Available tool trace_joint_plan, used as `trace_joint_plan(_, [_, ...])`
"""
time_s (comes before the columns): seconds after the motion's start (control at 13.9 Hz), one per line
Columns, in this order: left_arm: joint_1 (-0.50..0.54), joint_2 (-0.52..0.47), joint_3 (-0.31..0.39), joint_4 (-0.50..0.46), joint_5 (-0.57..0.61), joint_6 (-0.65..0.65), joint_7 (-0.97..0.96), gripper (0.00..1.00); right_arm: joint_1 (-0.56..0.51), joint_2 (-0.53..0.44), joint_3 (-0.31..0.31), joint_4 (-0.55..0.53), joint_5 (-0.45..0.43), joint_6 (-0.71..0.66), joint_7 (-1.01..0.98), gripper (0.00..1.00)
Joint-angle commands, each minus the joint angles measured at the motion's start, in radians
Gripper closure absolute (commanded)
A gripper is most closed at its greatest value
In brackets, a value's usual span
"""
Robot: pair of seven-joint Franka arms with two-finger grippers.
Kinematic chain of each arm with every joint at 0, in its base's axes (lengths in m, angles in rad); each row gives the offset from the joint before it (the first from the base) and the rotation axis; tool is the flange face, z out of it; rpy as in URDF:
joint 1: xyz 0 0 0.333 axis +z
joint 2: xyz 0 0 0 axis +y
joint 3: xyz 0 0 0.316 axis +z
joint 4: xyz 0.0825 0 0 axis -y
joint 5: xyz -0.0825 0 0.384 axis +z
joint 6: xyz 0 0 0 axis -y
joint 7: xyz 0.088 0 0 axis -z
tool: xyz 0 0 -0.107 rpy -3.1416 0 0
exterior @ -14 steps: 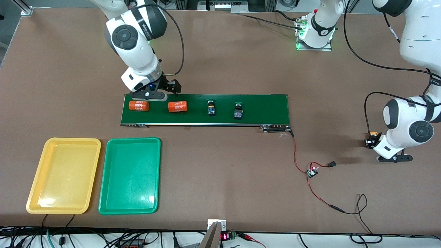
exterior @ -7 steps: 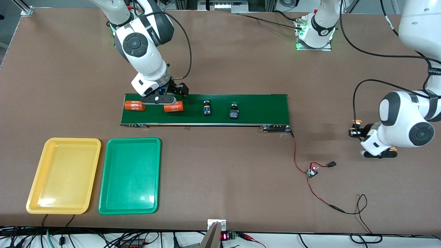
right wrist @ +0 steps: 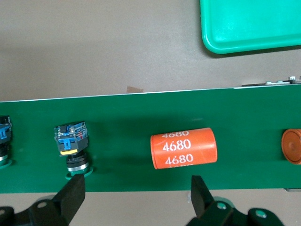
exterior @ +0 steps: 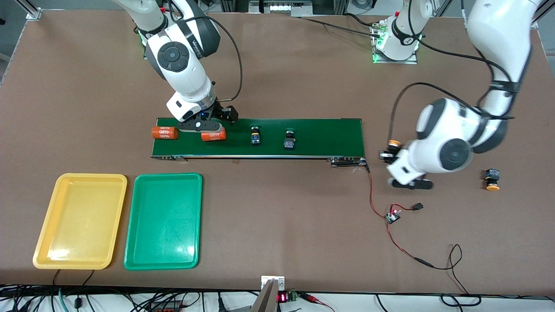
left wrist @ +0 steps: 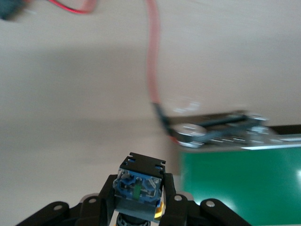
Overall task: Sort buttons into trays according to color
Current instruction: 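Place the yellow button on the belt while the right gripper grasps a button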
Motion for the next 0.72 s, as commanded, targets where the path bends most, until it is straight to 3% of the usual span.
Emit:
trace_joint_plan(0.0, [-0.013,0.013,-0.051,-0.036,-0.024,0.000,-0.104,0.77,0.021,0.024,-0.006,0.017,-0.022,0.022,0.032,0.00])
trace_joint_plan(0.29, [-0.027,0.027,-0.106,-0.154,-0.042,0.186,-0.224,0.78,0.053,0.058,-0.006,0.025,-0.124,0.028,0.151,0.00])
trace_joint_plan(0.5, [-0.036,0.036,-0.115,-0.206,-0.042,0.270,-0.261,0.77,0.075,0.090,-0.006,0.049,-0.140,0.031,0.188,0.00])
trace_joint_plan(0.57, [-0.036,0.039,-0.115,-0.210,-0.042,0.277,-0.263,0.66,0.076,0.096,-0.006,0.060,-0.140,0.036,0.199,0.00])
trace_joint_plan(0.65, [-0.035,0.038,-0.115,-0.208,-0.042,0.275,-0.261,0.28,0.078,0.104,-0.008,0.063,-0.140,0.042,0.199,0.00])
